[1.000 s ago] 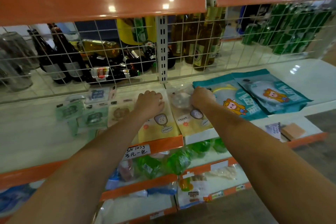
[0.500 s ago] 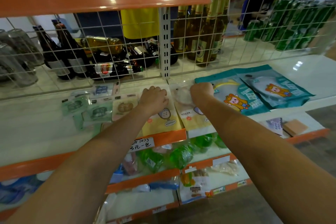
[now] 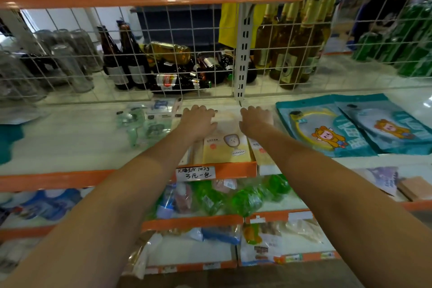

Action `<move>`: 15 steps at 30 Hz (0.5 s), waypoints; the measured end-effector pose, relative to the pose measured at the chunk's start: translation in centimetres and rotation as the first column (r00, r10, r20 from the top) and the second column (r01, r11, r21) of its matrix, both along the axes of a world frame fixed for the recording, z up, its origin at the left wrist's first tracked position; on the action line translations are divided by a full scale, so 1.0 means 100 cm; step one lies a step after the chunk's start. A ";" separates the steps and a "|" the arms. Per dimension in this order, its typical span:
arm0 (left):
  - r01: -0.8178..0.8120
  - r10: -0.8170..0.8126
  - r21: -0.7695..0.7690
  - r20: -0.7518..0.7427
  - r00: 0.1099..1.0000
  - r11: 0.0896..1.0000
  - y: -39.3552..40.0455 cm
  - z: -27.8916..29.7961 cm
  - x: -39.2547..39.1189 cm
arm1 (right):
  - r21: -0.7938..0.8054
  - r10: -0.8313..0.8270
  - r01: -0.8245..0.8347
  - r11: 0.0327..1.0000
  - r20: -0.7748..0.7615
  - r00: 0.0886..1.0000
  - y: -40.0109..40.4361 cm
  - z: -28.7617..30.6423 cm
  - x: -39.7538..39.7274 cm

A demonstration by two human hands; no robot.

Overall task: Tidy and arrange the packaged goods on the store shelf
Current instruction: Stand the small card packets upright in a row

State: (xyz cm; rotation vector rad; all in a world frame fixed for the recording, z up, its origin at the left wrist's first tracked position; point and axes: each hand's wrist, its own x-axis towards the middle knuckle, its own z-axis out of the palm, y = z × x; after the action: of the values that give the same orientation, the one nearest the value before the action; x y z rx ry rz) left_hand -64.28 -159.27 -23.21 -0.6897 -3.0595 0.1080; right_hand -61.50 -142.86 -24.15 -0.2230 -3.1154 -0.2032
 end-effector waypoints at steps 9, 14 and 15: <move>-0.055 0.055 -0.028 -0.011 0.998 0.998 -0.065 0.017 -0.011 | -0.121 0.095 -0.095 0.988 -0.009 0.995 -0.067 0.022 -0.019; -0.106 0.105 -0.045 -0.014 0.994 0.993 -0.110 0.025 -0.023 | -0.166 0.113 -0.110 0.980 0.008 0.994 -0.114 0.028 -0.033; -0.108 0.107 -0.040 -0.017 0.994 0.993 -0.120 0.026 -0.025 | -0.171 0.114 -0.110 0.979 0.015 0.993 -0.123 0.030 -0.036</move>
State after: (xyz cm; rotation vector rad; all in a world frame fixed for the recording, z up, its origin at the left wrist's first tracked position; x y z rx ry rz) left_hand -66.82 -171.28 -20.64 -0.5229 -3.0878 0.1763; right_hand -65.15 -155.15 -21.19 -0.0465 -3.1585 0.0627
